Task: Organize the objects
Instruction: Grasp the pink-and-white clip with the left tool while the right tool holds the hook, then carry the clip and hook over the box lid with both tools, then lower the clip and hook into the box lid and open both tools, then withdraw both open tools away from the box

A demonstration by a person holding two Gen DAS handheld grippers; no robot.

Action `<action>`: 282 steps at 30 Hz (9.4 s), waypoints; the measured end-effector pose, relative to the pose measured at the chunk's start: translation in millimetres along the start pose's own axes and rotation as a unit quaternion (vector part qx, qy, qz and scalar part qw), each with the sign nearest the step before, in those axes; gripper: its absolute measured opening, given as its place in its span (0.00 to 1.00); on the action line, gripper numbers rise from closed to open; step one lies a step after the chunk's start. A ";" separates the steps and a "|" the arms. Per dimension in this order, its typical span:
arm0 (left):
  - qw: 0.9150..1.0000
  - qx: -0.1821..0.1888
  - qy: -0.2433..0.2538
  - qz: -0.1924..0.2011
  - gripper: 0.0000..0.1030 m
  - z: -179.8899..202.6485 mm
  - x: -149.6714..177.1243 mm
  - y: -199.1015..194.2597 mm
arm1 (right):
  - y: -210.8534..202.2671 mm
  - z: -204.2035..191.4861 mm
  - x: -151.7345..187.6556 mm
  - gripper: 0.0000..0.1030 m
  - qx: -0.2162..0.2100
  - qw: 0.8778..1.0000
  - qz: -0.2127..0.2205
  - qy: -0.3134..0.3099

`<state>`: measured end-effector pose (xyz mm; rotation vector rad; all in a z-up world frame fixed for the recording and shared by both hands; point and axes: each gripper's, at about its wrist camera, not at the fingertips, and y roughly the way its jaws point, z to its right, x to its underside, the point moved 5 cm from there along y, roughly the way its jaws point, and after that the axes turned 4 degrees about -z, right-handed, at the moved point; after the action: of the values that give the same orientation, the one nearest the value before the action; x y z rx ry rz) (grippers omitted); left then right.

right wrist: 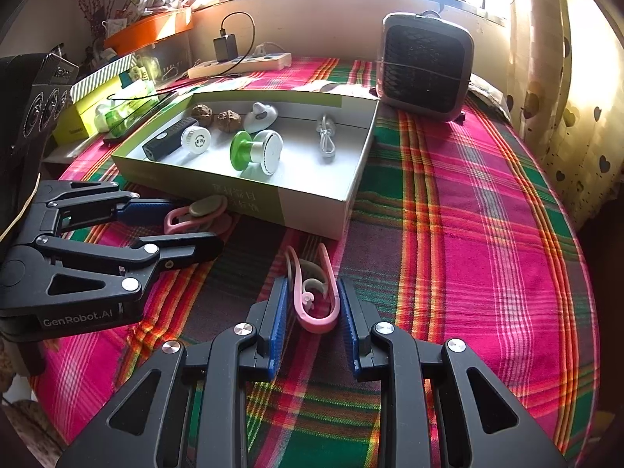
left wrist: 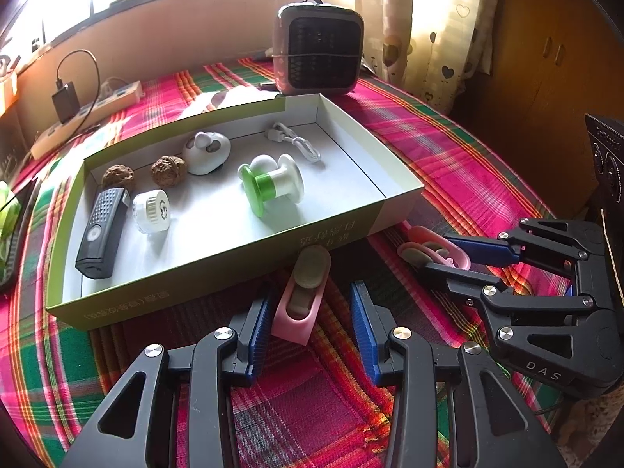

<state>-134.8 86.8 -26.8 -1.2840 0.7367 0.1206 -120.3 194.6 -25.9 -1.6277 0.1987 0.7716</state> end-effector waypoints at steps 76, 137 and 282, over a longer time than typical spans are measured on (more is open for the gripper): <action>0.998 -0.038 -0.037 0.028 0.15 -10.0 -0.3 -17.7 | -9.6 -12.2 -9.8 0.24 0.015 1.000 0.013 0.003; 0.996 -0.055 -0.067 0.036 0.15 -63.9 -47.1 0.4 | 57.4 -1.6 -138.8 0.24 -0.025 1.000 -0.006 -0.002; 0.977 -0.161 -0.134 0.028 0.29 -35.8 64.8 -44.5 | -9.0 -42.5 15.7 0.51 0.036 0.997 0.008 0.071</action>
<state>-79.2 20.7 -29.6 -1.5185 0.5339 0.4652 -87.9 161.6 -27.1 -1.6143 0.3373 0.6545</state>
